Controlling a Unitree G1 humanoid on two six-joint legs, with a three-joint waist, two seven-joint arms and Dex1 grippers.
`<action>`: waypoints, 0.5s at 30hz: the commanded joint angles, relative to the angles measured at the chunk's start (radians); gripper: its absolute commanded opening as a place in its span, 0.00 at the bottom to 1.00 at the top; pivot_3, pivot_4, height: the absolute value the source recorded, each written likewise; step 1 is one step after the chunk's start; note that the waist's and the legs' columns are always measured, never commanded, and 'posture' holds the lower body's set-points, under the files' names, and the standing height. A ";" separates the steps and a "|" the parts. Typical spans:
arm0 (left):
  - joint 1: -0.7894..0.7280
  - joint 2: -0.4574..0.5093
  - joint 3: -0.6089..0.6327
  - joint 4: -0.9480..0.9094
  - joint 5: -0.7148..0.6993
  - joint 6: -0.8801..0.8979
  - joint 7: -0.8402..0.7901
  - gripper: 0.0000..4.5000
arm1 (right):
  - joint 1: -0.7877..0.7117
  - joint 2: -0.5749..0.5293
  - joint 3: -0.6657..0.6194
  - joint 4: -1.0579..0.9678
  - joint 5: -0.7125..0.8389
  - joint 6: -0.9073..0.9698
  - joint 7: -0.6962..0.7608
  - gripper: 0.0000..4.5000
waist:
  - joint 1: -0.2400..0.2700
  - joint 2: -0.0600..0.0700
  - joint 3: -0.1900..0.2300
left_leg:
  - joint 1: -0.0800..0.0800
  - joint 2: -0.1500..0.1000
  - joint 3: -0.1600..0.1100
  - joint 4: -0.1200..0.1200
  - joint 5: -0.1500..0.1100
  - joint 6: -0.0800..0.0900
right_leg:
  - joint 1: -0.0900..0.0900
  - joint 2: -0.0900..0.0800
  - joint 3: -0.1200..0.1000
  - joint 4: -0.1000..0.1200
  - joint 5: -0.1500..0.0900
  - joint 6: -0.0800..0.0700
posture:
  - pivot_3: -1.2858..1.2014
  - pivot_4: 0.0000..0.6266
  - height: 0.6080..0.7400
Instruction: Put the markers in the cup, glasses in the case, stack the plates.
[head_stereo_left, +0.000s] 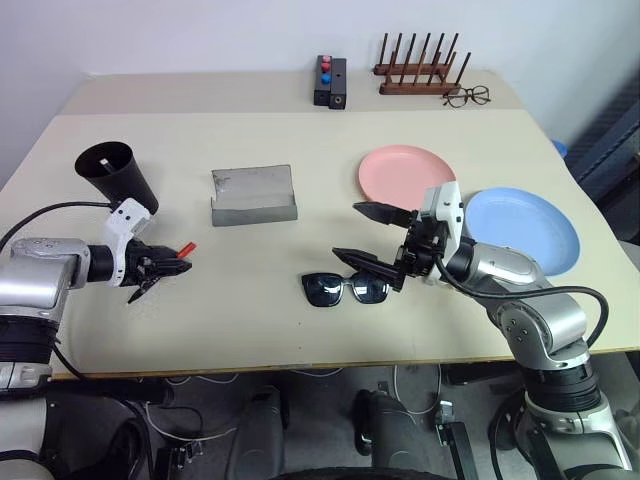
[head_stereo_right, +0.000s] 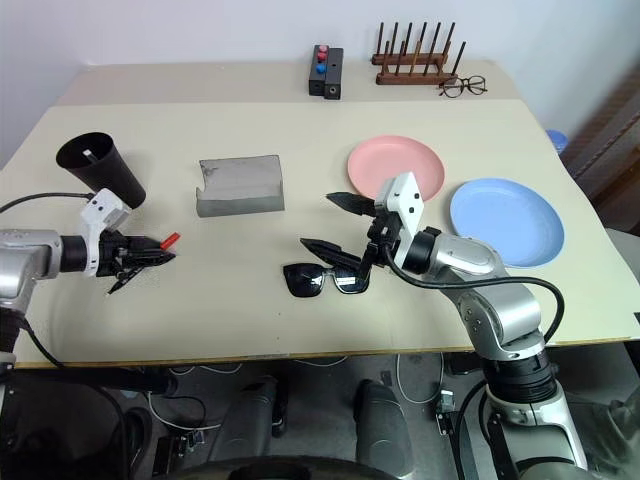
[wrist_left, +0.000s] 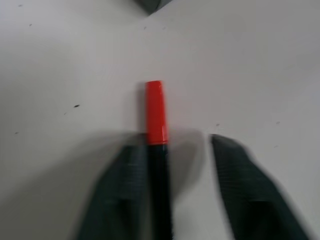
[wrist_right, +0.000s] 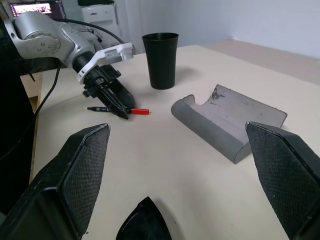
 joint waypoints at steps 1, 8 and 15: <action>0.012 0.001 -0.036 0.024 0.025 0.015 0.015 0.05 | -0.008 0.005 -0.013 -0.015 0.003 -0.022 0.002 0.98 | 0.000 0.000 0.000 | 0.000 0.000 0.000 0.000 0.000 0.000 | 0.000 0.000 0.000 0.000 0.000 0.000 | 0.52 0.24 1.00; 0.008 -0.009 -0.034 0.085 0.038 -0.042 0.045 0.01 | -0.002 -0.012 -0.018 -0.017 0.016 -0.014 0.022 0.98 | 0.000 0.004 -0.002 | 0.001 0.000 0.000 0.000 0.000 0.000 | 0.000 0.000 0.000 0.000 0.000 0.000 | 0.52 0.24 1.00; 0.001 -0.025 0.069 0.064 -0.056 -0.090 0.012 0.01 | 0.006 -0.049 -0.024 -0.011 0.021 -0.008 0.063 0.98 | 0.001 0.007 -0.004 | 0.001 0.000 0.000 0.000 0.000 0.000 | 0.000 0.000 0.000 0.001 0.000 0.000 | 0.52 0.24 1.00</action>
